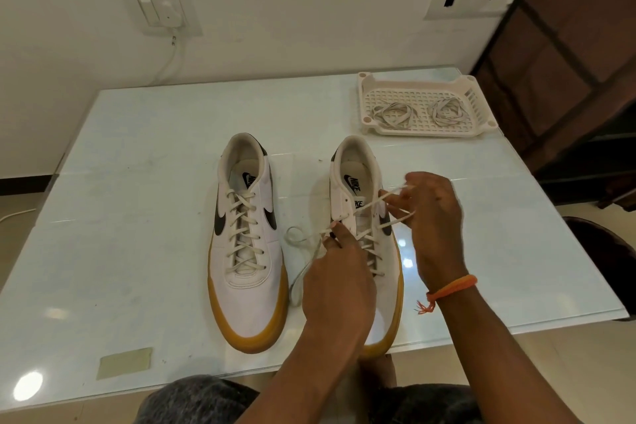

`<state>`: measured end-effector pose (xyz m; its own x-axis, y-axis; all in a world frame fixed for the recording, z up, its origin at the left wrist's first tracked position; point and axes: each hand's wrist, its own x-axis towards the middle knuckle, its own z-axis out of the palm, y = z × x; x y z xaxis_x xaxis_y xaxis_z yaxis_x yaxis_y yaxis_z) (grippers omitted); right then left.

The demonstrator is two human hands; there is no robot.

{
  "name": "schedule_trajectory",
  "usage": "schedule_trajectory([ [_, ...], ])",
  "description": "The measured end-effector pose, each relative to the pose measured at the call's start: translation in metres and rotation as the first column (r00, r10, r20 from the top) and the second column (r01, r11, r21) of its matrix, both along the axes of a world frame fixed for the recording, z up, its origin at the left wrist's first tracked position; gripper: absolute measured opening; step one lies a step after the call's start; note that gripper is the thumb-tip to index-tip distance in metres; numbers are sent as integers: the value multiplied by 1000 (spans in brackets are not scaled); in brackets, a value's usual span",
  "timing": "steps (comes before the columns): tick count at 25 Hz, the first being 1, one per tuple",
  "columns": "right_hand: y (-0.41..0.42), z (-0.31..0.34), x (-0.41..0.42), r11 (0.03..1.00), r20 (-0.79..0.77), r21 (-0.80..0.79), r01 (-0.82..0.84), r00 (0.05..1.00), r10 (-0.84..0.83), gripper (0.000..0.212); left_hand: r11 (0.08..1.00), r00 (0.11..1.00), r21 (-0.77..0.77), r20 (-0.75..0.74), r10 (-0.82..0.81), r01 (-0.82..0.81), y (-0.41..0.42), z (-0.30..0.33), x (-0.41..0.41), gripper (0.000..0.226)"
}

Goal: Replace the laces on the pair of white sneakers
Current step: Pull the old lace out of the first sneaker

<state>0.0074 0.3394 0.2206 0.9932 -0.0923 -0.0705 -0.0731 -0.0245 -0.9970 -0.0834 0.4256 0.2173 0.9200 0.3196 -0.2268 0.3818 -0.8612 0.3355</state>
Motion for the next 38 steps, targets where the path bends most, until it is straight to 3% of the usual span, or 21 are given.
schedule_trajectory([
  [1,-3,4,1,991,-69,105,81,995,-74,10,1000,1000,0,1,-4,4,0,0,0,69],
  [2,-5,6,3,991,-73,70,116,991,-111,11,1000,1000,5,2,-8,8,0,0,0,69],
  [3,-7,4,4,989,5,-83,122,993,-122,11,1000,1000,11,1,-8,8,0,-1,0,68],
  [4,-8,3,3,953,144,-286,102,988,-63,12,1000,1000,19,0,-6,6,-1,-1,1,68],
  [6,-6,-5,-2,800,347,-599,38,912,217,30,999,1000,32,2,0,0,-1,-1,2,66],
  [8,-1,-17,-5,627,340,-779,5,844,415,36,999,1000,45,5,1,-1,-3,0,2,64],
  [10,3,-27,-7,529,310,-849,16,825,473,19,999,1000,43,-5,4,-4,-4,1,3,62],
  [13,3,-28,-7,656,374,-755,2,823,427,3,999,1000,35,-13,13,-12,-3,2,3,63],
  [16,2,-14,-2,822,424,-557,118,891,160,8,1000,1000,-7,7,21,-21,-1,2,1,65],
  [19,-8,-9,7,925,278,-195,326,923,-266,7,1000,1000,-15,5,4,-4,2,1,0,65],
  [21,-15,-5,12,925,139,-95,367,925,-353,8,1000,1000,-11,8,-1,1,1,1,-1,66],
  [23,-17,-5,10,903,245,-332,274,949,-198,17,1000,1000,-6,3,-1,1,0,0,0,65],
  [25,-11,-8,4,812,377,-566,145,921,98,39,1000,1000,3,-6,3,-3,0,0,2,65],
  [27,-1,-13,-2,654,390,-751,85,857,336,53,1000,1000,-1,-5,15,-15,0,1,4,64],
  [29,4,-23,-7,529,333,-847,55,830,447,50,1000,1000,-18,-6,19,-19,0,3,4,63],
  [34,6,-34,-8,581,287,-813,-37,843,455,4,1000,999,-18,-50,2,-2,1,4,5,58],
  [38,10,-35,-9,760,300,-646,-66,894,333,9,1000,1000,-18,-16,7,-7,1,3,6,58],
])
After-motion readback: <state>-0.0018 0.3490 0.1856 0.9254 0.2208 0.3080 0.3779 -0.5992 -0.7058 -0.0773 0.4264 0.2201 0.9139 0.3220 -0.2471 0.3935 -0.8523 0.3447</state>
